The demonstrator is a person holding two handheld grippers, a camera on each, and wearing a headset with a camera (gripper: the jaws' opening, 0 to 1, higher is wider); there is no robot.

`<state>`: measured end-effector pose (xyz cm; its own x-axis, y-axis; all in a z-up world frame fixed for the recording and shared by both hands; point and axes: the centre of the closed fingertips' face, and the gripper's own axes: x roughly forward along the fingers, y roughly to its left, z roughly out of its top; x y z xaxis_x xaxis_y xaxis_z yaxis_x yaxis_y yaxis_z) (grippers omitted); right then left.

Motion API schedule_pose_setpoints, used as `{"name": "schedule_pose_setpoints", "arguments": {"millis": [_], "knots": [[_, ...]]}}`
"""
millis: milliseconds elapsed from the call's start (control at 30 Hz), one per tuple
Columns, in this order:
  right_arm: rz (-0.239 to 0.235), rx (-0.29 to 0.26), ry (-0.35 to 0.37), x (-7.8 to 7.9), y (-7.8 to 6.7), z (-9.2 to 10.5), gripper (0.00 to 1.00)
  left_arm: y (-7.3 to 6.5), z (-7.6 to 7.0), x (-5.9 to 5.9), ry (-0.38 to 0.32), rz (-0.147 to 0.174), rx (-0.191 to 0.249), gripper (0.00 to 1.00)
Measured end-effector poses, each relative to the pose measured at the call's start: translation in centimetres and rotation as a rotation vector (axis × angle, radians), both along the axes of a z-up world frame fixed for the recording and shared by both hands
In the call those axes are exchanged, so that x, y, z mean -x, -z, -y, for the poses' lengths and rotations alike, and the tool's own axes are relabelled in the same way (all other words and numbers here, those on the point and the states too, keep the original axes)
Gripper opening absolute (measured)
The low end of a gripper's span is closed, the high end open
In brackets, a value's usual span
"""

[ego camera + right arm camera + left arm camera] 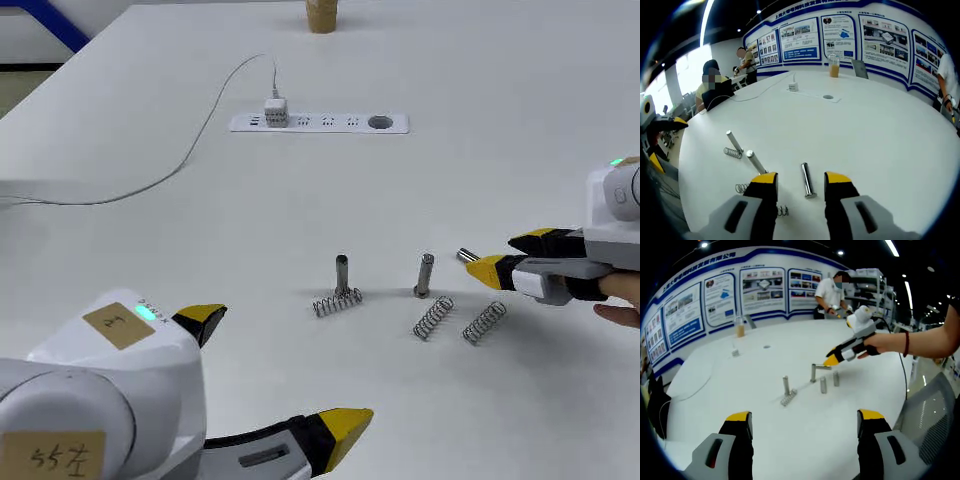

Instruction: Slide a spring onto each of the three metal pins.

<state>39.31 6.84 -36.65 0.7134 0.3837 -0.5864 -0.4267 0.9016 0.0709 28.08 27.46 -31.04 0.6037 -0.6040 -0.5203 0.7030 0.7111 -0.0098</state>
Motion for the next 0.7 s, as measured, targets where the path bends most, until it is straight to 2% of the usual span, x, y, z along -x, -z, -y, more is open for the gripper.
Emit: {"name": "schedule_pose_setpoints", "arguments": {"millis": [433, 700], "knots": [[-0.011, 0.004, -0.028, -1.7, 1.9, -0.6, 0.29, 0.3, -0.1, -0.1, 0.001, -0.001, -0.002, 0.85], [-0.003, 0.008, -0.049, -2.7, 2.3, -1.0, 0.24, 0.4, -0.2, -0.3, 0.000, -0.001, -0.003, 0.85]]}}
